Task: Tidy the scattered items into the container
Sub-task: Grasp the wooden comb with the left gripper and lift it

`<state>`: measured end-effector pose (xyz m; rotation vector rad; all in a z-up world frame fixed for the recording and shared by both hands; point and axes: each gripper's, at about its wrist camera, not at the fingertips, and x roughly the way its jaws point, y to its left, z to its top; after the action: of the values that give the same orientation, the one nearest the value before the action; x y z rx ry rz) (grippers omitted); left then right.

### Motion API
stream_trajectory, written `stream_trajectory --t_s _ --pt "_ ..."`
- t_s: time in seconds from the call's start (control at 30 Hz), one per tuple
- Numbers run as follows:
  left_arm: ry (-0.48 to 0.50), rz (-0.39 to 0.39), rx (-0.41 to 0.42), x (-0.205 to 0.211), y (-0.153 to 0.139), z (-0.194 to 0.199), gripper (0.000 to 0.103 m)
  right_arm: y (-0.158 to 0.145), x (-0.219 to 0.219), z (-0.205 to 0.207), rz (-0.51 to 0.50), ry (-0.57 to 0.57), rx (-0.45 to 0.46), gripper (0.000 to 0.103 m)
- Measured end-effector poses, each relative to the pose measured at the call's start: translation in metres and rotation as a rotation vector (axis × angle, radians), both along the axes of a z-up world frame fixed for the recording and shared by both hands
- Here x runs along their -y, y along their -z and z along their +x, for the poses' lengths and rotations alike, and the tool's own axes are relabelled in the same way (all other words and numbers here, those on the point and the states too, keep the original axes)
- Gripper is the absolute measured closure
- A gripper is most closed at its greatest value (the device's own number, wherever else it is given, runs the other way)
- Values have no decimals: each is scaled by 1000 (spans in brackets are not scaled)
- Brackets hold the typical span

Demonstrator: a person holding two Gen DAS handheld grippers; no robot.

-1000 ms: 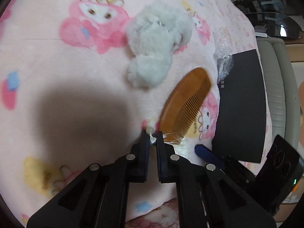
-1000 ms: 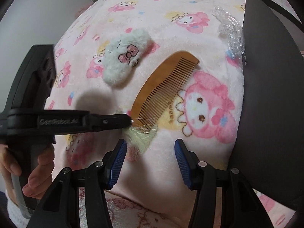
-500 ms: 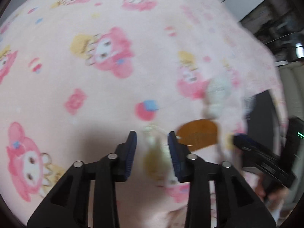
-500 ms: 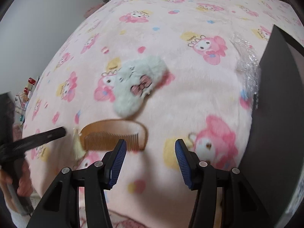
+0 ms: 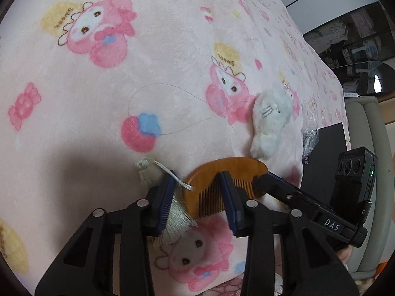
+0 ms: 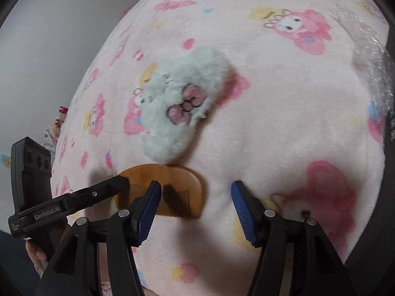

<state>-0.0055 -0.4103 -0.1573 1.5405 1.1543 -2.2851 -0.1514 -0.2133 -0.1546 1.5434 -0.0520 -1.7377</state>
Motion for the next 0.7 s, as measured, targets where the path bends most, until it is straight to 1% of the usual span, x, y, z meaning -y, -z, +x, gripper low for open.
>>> stream_trajectory --t_s 0.03,0.07,0.1,0.17,0.27,0.43,0.53,0.7 --pt "3 -4 -1 -1 -1 0 73 -1 1 3 13 -7 -19 55" --pt "6 -6 -3 -4 -4 1 77 -2 1 5 24 -9 -33 63" --pt "9 -9 -5 -7 -6 0 77 -4 2 8 12 -10 -27 70" --pt "14 -35 -15 -11 -16 4 77 -10 -2 12 -13 -2 -12 72" --pt "23 -45 -45 -19 -33 13 77 -28 -13 20 -24 1 -37 74" --pt "34 -61 -108 -43 -71 41 76 -73 -38 44 -49 0 -117 74" --pt "48 -62 -141 -56 -90 49 76 -93 -59 57 -64 10 -143 74" --pt "89 -104 -179 -85 -119 54 75 -120 -89 76 -75 42 -190 73"
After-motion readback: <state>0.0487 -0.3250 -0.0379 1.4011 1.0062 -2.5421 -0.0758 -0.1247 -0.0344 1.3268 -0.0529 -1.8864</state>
